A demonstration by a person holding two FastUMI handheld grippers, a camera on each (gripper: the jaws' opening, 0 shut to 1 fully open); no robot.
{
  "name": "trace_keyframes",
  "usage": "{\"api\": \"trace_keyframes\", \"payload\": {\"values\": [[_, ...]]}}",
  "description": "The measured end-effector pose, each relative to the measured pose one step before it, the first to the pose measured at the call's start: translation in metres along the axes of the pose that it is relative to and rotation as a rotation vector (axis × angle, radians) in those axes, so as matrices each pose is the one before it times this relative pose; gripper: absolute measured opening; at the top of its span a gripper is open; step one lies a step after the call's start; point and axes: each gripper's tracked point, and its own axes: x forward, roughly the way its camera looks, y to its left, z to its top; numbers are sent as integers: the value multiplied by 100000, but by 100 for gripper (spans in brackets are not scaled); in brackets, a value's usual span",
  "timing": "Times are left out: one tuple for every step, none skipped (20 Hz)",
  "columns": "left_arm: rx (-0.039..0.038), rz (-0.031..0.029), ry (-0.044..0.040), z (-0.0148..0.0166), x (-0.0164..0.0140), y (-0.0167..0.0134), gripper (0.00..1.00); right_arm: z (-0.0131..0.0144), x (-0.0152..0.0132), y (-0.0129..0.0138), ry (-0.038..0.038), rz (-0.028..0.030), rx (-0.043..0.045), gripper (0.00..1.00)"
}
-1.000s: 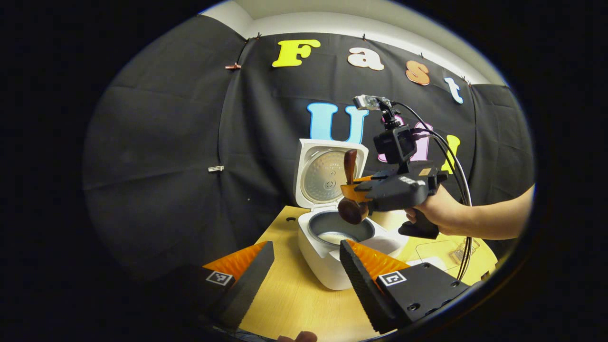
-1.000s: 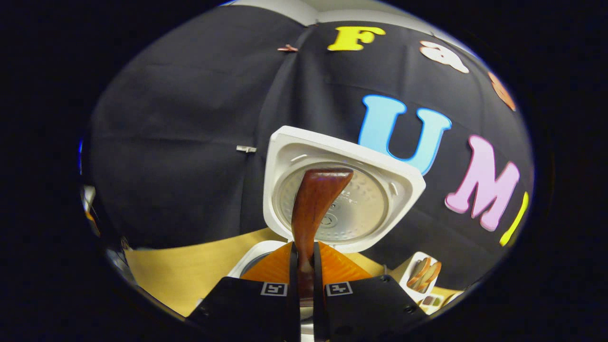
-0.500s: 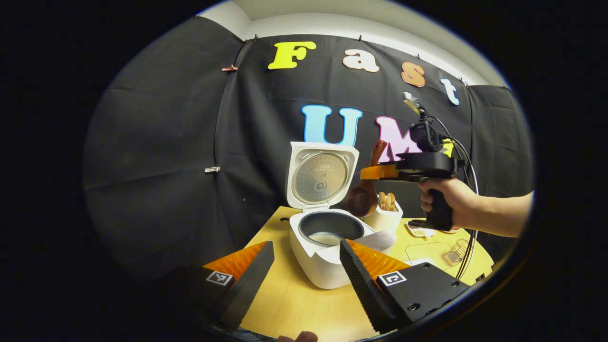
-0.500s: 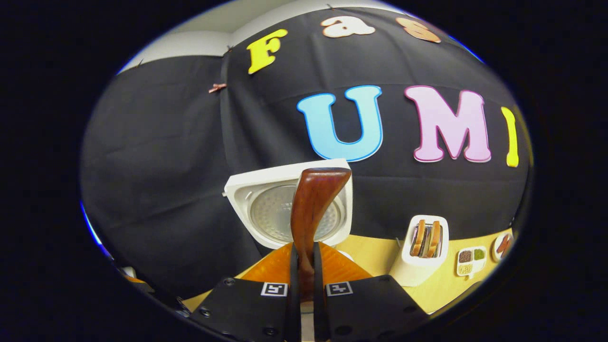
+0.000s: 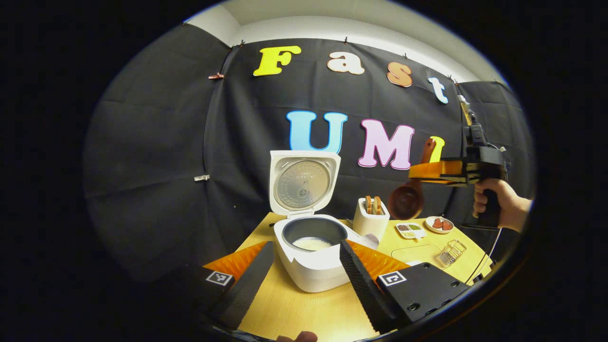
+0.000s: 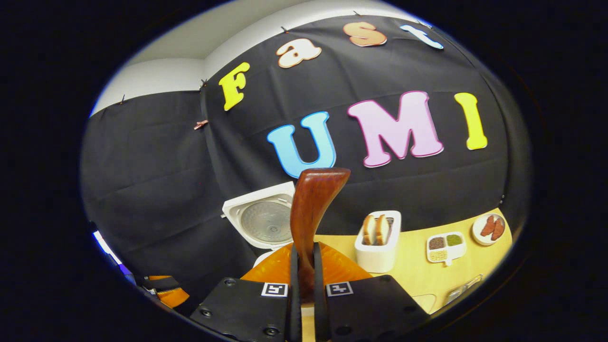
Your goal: Close the left gripper, press the button to open the rice cooker; take a wooden spoon from the chopstick holder with the right hand, scoop a spoonful of rice and pour it into the rice cooker, then put the wooden spoon back into the chopstick holder.
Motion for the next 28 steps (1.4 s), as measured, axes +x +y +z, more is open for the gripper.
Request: {"api": "trace_keyframes", "payload": {"values": [[967,-594,-334,232,-40,-593,96,327,-1554,-1776,-635,-2559,251,14],[502,-721,-190,190,157,-494,96,133,-1387,-1779,-287,-2775,223,14],[-202,-748,-40,136,75,-549,96,211,-1181,-1879,-472,-2694,535,14],[-501,-693,179,-73,154,-422,96,255,-1124,-1837,-564,-2610,267,14],[-722,-45,398,45,116,-346,96,215,-1048,-1898,-350,-2744,285,14],[-816,-148,346,-134,2,-303,96,79,-894,-1999,-436,-2547,-99,14],[-640,-128,221,81,34,-331,96,166,-827,-1889,-248,-2405,-382,14],[-157,360,389,76,81,-187,96,84,-666,-1839,-279,-2561,-600,14],[551,712,381,-37,41,-252,96,27,-603,-1738,-253,-2419,-943,14],[928,849,74,166,-5,-137,96,-206,-303,-1867,74,-2343,-940,14],[1077,789,-18,167,-24,-185,96,-332,-165,-1623,42,-2160,-1183,14],[874,676,26,125,-105,-286,96,-487,16,-1700,645,-1990,-1276,15],[470,436,250,93,-25,-364,96,-614,67,-1447,609,-1537,-1494,14],[204,433,700,-32,-5,-377,96,-819,192,-1467,1045,-1592,-1252,14],[-31,388,406,45,-36,-349,96,-918,287,-1405,1251,-1595,-645,15],[47,1068,438,85,-100,-120,96,-1011,611,-1363,1190,-1576,315,15],[-54,1615,289,-28,-47,35,96,-1029,467,-1162,1284,-1384,880,15],[20,1383,390,13,-54,-7,96,-964,484,-895,1051,-927,1321,15],[213,952,644,-100,-181,-138,96,-819,564,-34,1114,-508,1164,14],[602,531,802,5,-68,-211,96,-1155,643,-588,1544,-214,773,14],[846,608,634,-495,-43,84,96,-1144,652,-577,1824,-424,476,14],[735,757,-20,156,-53,-111,96,-992,598,-554,1596,-634,126,14],[93,387,33,136,-106,-78,96,-850,563,-471,1307,-575,-405,14],[-393,-19,247,-74,-71,-196,96,-773,499,-485,1190,-865,-245,15],[-356,-78,584,-130,63,-276,96,-750,485,-375,975,-576,-79,10],[-49,203,663,-121,92,-211,96,-738,615,-341,1121,-315,79,15],[-49,354,468,-138,71,-124,96,-595,478,-119,1171,26,369,15],[-299,344,266,-89,-15,-120,96,-683,396,-179,1351,146,551,15]]}}
